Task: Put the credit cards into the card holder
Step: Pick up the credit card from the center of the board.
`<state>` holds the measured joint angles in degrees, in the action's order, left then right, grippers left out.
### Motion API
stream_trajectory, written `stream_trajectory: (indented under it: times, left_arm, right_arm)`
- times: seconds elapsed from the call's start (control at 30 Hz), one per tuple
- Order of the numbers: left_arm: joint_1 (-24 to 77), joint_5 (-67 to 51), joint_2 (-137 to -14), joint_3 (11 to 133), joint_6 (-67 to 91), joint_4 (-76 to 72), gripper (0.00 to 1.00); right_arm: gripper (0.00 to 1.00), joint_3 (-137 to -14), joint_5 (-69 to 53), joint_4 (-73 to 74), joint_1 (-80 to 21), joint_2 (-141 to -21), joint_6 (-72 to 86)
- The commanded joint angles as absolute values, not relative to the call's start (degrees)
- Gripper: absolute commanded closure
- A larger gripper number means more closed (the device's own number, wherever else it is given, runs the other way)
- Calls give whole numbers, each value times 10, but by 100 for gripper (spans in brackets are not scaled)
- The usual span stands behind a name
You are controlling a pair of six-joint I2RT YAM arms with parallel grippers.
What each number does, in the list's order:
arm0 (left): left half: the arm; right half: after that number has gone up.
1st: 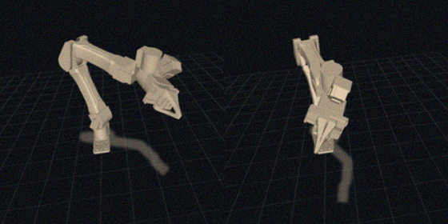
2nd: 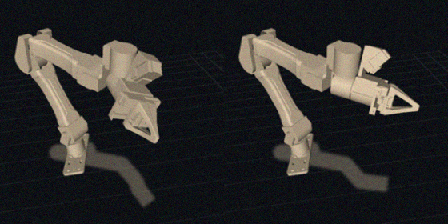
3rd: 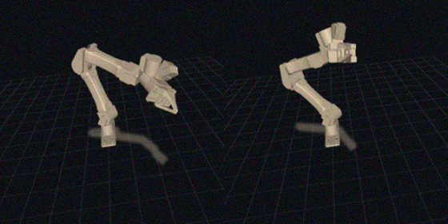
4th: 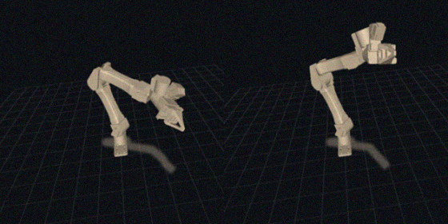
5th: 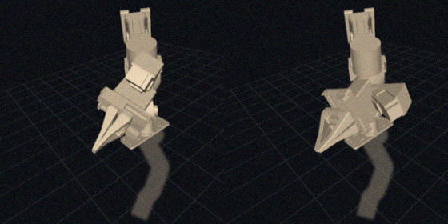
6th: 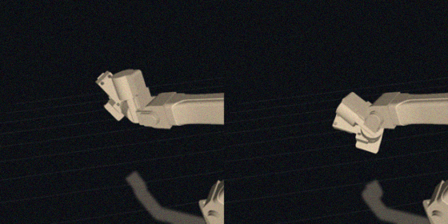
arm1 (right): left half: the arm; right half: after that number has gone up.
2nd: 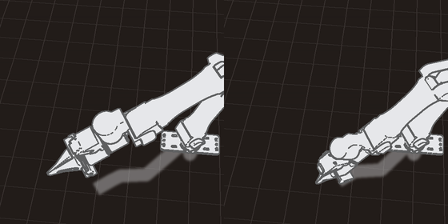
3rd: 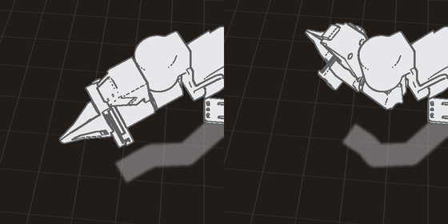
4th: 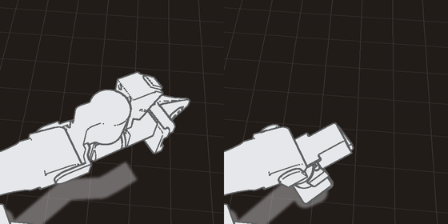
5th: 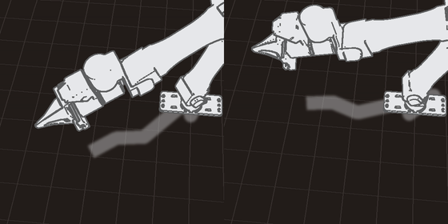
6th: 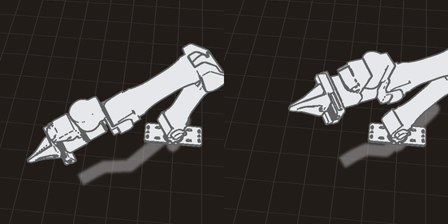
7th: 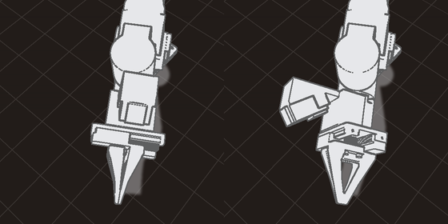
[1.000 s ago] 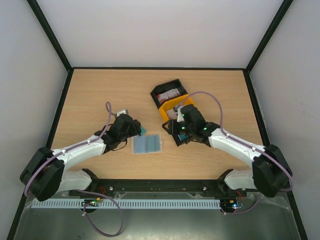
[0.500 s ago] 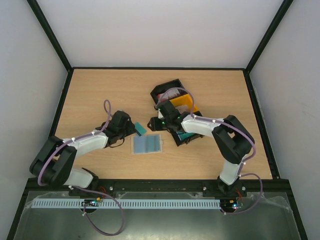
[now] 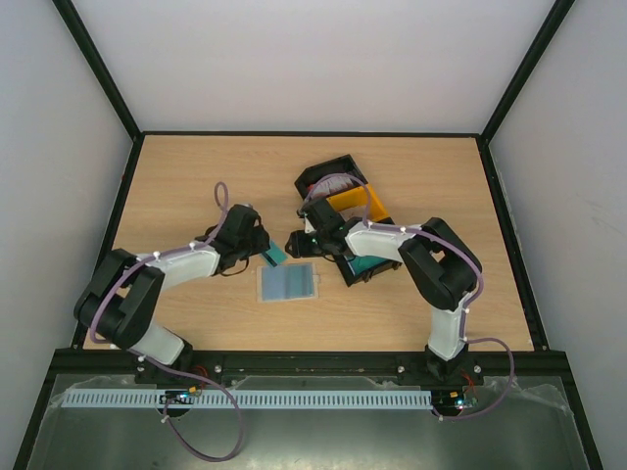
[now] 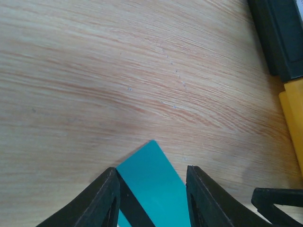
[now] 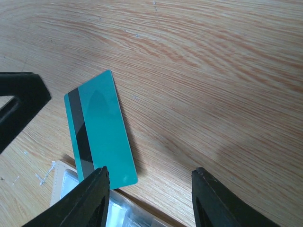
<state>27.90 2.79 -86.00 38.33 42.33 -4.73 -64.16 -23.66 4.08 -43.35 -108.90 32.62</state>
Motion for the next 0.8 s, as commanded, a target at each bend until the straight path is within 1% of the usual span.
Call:
stream_trajectory:
  times: [0.0, 0.37, 0.77]
  left_arm:
    - [273, 33, -892, 413, 366, -39, 59]
    - [269, 10, -948, 405, 365, -55, 60]
    - [268, 9, -951, 383, 374, -37, 67]
  right_arm:
    - [53, -659, -236, 50, -437, -1102, 338]
    - [53, -652, -269, 33, -437, -1113, 357]
    - [55, -642, -326, 19, -437, -1116, 387]
